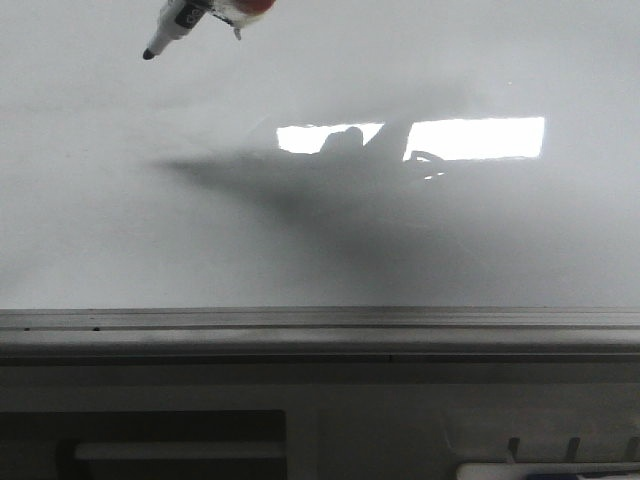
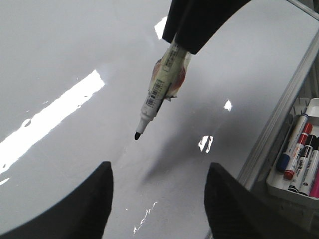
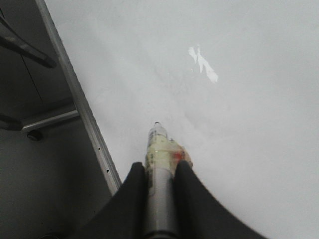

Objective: Write number 3 on whiteboard

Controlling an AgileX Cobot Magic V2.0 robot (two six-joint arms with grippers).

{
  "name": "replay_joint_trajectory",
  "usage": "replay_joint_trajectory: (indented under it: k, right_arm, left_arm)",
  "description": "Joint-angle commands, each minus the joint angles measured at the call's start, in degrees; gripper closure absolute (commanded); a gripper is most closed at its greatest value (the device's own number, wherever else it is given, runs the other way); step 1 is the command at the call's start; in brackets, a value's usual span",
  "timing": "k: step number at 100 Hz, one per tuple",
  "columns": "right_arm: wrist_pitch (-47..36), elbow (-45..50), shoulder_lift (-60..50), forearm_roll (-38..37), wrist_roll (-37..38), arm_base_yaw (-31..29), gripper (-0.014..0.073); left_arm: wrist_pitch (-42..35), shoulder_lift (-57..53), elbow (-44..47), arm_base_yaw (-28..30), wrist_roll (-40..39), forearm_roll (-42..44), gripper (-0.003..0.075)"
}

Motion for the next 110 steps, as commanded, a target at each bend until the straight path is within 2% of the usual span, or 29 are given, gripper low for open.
replay_joint_trajectory:
  k: [1,36,102,110]
  right_arm:
    - [-2.17,-3.29,0.57,0.33,0.49,-0.77,0.0654]
    - [-0.9,-7.73,5.74,0.33,0.49,-2.31,0.0654]
    - [1.54,-8.07,5.21,-0.91,0.49,-9.82,0.0651]
    - [2.61,-8.07,4.35,-3.15,2.91,-10.22,0.0632]
  left_arm:
    - [-3.78,0.17,-2.08,-0.25,-0.52,-0.74,0.0345]
    - [-3.73,0.17,-2.08,-0.25,-0.6,-1.12,0.0345]
    - [-3.73,0.17,-2.08,-0.25,-0.6,-1.25,0.0345]
    - [-3.73,0.17,-2.08,-0.25,-0.6,-1.25,0.0345]
